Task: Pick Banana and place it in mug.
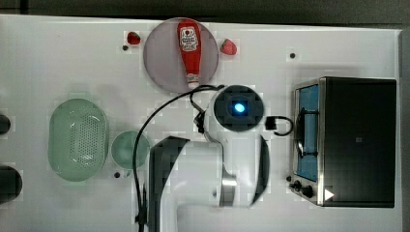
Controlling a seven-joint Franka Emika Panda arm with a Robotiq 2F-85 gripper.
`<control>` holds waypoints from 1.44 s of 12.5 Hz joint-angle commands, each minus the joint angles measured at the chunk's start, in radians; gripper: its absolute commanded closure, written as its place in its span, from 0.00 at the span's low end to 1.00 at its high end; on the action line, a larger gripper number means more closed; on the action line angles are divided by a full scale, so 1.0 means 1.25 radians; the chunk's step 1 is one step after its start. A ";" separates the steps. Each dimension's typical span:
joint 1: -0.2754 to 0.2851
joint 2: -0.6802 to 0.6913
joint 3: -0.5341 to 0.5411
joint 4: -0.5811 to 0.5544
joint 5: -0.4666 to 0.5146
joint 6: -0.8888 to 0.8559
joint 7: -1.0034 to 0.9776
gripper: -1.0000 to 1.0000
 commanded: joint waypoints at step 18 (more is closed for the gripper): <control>-0.001 0.376 0.028 -0.129 0.000 0.608 -0.218 0.00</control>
